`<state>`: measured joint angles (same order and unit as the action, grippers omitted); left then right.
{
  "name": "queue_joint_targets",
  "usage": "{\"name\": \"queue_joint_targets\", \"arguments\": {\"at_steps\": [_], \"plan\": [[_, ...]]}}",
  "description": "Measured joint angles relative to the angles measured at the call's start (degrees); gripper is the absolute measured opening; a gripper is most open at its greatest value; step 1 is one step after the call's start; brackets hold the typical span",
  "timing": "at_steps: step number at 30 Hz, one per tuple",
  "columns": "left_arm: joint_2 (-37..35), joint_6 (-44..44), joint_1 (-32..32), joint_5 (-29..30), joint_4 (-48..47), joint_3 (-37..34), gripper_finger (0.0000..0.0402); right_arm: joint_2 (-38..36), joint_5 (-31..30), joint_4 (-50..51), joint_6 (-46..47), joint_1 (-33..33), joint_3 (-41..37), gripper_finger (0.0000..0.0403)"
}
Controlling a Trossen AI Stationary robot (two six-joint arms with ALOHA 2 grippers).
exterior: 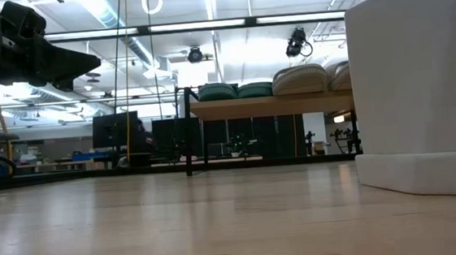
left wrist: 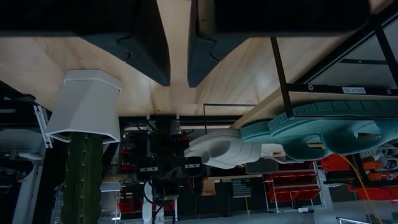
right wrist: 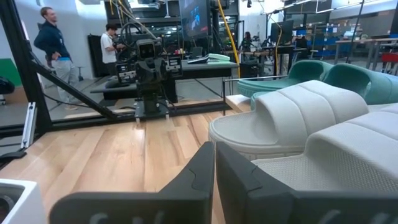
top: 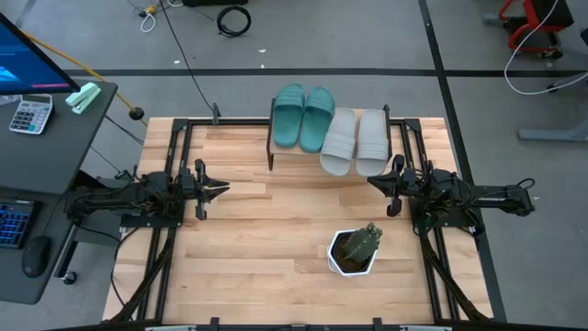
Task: Pick and place slides into the shelf
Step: Return to Home Position
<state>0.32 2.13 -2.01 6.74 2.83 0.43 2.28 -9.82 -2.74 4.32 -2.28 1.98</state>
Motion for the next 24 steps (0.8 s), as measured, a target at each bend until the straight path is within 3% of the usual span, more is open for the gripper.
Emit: {"name": "queue_joint_targets", "arguments": {"at_steps": [24], "plan": [[0.00, 0.00, -0.01, 0.02, -0.04, 0.00, 0.0061, -0.02, 0.04, -0.03, 0.02, 0.02, 0.10, 0.0023]]}}
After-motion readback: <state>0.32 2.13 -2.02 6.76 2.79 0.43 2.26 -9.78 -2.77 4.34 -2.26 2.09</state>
